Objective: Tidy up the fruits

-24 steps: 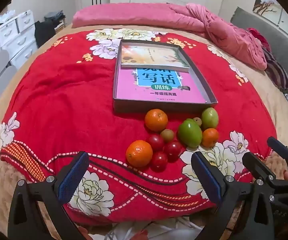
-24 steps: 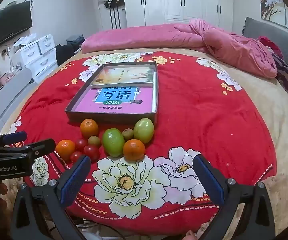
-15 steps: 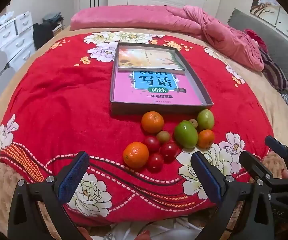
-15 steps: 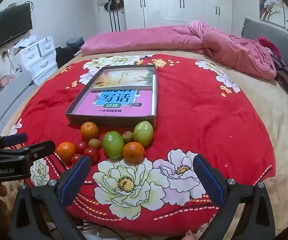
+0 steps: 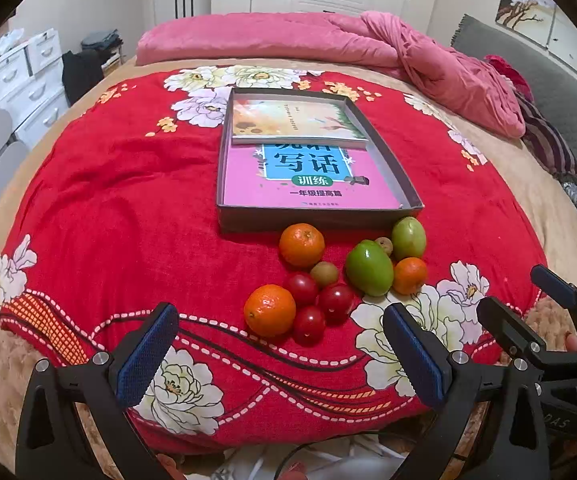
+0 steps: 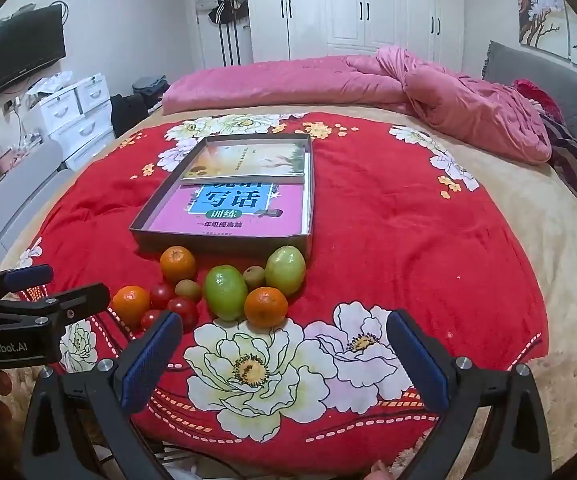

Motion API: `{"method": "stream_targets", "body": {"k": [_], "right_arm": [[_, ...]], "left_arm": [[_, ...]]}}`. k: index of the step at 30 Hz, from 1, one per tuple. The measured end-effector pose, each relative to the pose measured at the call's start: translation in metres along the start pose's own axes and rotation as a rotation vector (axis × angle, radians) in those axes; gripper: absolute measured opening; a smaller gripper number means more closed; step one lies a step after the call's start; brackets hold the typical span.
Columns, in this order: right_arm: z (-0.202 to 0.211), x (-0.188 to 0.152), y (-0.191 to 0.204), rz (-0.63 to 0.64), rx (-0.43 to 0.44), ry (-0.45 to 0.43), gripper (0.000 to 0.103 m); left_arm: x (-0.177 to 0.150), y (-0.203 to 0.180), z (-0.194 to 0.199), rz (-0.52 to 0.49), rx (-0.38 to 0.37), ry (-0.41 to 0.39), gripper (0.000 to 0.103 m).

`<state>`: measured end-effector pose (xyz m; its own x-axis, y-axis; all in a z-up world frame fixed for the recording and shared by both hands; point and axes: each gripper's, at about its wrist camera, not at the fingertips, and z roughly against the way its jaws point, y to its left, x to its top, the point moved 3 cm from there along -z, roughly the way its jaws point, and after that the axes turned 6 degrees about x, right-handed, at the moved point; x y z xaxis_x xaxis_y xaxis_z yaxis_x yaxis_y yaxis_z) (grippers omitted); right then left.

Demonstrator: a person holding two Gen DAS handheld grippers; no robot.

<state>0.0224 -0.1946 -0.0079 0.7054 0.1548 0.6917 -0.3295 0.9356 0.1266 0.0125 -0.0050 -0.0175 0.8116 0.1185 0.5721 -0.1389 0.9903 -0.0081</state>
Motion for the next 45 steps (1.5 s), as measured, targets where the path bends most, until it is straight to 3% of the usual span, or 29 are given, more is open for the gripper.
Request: {"method": "stream_targets", "body": {"k": [45], "right_arm": [[0.0019,0.0026,-0.0002,0.011,-0.023,-0.01,0.103]], "left_arm": [[0.0006,-0.0028,0.001,-0.015,-0.006,-0.017,0.102]]}}
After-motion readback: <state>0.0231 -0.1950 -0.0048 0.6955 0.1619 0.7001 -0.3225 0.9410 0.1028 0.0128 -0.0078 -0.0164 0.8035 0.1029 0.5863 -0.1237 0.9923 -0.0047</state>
